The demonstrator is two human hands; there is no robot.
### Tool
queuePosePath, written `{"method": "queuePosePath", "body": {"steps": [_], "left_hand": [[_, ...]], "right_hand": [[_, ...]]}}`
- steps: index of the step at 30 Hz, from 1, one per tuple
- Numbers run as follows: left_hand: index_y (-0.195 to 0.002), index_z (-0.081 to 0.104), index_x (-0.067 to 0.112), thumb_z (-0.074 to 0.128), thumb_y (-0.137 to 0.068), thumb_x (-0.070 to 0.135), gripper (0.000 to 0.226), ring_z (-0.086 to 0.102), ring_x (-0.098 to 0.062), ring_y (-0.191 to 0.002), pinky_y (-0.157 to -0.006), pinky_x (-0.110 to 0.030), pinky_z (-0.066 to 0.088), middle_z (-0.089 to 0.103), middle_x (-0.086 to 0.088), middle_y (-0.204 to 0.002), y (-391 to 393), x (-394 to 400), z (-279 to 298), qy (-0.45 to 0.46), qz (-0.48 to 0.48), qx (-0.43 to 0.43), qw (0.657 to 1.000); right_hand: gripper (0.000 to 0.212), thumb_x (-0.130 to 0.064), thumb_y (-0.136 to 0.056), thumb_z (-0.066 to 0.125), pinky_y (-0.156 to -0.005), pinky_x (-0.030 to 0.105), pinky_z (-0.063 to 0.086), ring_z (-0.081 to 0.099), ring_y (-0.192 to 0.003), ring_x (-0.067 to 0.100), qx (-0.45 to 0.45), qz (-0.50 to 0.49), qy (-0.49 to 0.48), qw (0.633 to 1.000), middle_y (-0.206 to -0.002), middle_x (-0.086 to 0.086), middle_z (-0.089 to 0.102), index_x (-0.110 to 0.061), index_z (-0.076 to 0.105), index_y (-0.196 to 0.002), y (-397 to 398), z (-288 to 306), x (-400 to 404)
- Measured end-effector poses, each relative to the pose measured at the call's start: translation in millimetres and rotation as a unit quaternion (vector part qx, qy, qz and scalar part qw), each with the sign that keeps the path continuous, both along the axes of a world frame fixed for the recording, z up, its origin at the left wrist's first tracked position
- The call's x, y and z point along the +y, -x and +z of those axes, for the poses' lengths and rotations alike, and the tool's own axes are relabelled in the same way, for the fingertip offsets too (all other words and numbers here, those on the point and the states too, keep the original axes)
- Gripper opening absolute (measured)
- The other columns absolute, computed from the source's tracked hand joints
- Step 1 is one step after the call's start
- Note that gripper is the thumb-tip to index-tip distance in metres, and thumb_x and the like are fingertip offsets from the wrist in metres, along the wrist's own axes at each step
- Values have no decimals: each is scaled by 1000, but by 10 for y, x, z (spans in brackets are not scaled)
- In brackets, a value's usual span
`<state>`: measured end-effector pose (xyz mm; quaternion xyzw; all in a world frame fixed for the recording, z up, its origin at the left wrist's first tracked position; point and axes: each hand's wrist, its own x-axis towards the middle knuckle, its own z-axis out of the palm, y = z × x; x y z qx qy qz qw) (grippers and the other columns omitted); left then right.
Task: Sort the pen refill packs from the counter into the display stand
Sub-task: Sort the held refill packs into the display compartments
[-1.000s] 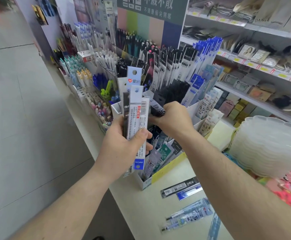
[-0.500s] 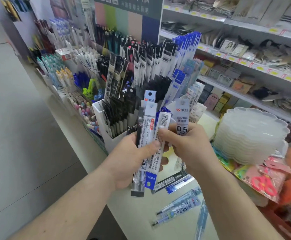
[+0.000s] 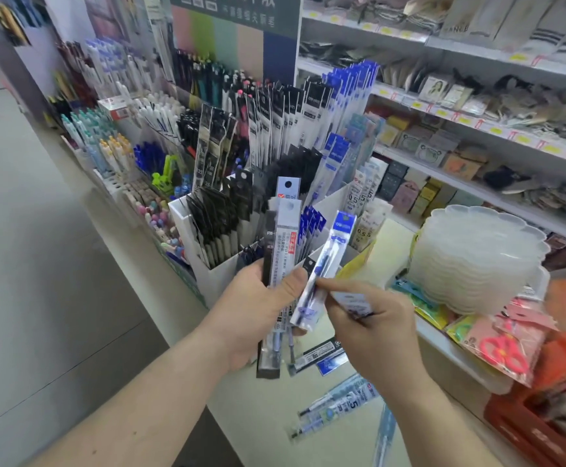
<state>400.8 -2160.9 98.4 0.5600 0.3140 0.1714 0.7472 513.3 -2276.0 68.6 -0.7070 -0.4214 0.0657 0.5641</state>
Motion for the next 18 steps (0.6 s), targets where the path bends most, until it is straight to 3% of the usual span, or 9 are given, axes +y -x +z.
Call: {"method": "queuePosePath", "body": {"steps": [1,3,5,7,10,13,18], "left_hand": [[-105,64,9,67,-89,19,19,72,-19,-81,-66,-33,61,75,-4,-89,3,5,-13,-11,-6,8,1000],[-102,61,1,73,-85,5,21,70,-17,-75,-66,-31,60,72,-4,-80,17,22,-45,-43,-10,24,999],[-96,61,4,74,-81,-3,21,68,-11,-67,-61,-27,58,69,2,-73,30,37,-59,-69,-14,38,997],[-92,61,10,75,-81,-3,22,68,-8,-66,-57,-24,55,69,6,-71,51,57,-58,-92,-28,51,994],[-95,63,15,78,-81,3,25,67,-8,-69,-62,-26,54,69,9,-73,72,91,-71,-123,-53,74,988],[-98,61,16,74,-85,3,22,68,-8,-67,-62,-28,57,71,5,-77,78,116,-54,-150,-29,92,984],[-98,60,9,71,-88,8,16,73,-17,-67,-60,-29,56,75,-10,-84,155,278,-75,-162,78,90,980]], "right_hand": [[41,14,-76,66,-52,3,36,54,-49,-7,-28,6,-2,1000,-64,-33,62,-20,80,-94,-5,-41,-8],[39,10,-79,61,-55,2,35,54,-51,-7,-19,19,-15,1000,-63,-34,61,-21,78,-96,24,-26,-21],[41,8,-87,60,-57,10,40,52,-50,-4,89,-7,-33,995,-62,-25,64,-30,74,-89,11,40,17],[29,-4,-90,66,-55,22,41,48,-51,0,221,-76,-45,971,-66,-8,66,-31,67,-83,-71,136,83],[15,-23,-93,67,-45,22,30,35,-47,9,361,5,24,932,-64,5,49,-24,64,-78,-206,232,201],[17,-14,-94,65,-41,17,30,35,-45,8,326,24,60,943,-59,4,50,-10,64,-78,-358,228,259],[22,-20,-94,66,-43,22,32,38,-38,1,200,-137,23,970,-57,-3,60,-16,66,-73,-730,265,249]]}}
